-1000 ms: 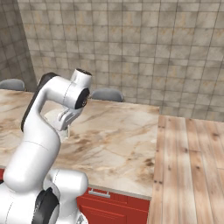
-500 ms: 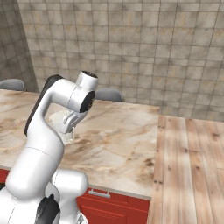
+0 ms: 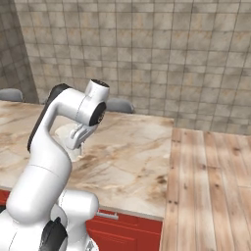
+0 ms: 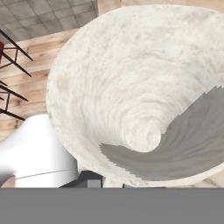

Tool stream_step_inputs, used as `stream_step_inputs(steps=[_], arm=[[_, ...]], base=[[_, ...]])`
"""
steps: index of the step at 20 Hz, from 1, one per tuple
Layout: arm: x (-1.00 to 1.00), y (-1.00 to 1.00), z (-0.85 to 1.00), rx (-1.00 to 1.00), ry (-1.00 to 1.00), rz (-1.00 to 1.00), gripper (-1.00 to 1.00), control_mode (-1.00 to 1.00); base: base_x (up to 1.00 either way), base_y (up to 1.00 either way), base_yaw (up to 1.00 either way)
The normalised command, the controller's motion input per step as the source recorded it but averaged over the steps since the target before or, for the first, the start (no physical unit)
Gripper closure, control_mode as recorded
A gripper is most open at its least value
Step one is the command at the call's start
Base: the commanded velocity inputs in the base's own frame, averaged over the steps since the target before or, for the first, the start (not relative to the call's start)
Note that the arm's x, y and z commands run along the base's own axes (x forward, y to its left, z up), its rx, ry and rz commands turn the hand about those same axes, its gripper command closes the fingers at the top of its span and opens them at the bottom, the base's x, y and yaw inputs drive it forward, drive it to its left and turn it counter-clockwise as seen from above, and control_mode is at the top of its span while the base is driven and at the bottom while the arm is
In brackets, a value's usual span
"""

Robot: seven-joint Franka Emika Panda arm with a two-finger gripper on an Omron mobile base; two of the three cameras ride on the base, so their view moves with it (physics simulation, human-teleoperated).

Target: Pick the jug and bowl and place them in the sink. Then turn on the water.

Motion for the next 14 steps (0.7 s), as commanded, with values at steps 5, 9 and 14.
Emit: stream_step_inputs(steps=[5, 9, 14], arm=[[0.00, 0.00, 0.00, 0.00, 0.00, 0.00, 1.00, 1.00], [0.00, 0.00, 0.00, 0.00, 0.00, 0.00, 1.00, 1.00], [0.00, 0.00, 0.00, 0.00, 0.00, 0.00, 1.00, 1.00]], base=[[-0.32, -0.39, -0.26], [-0.39, -0.45, -0.37], [-0.33, -0.39, -0.50]])
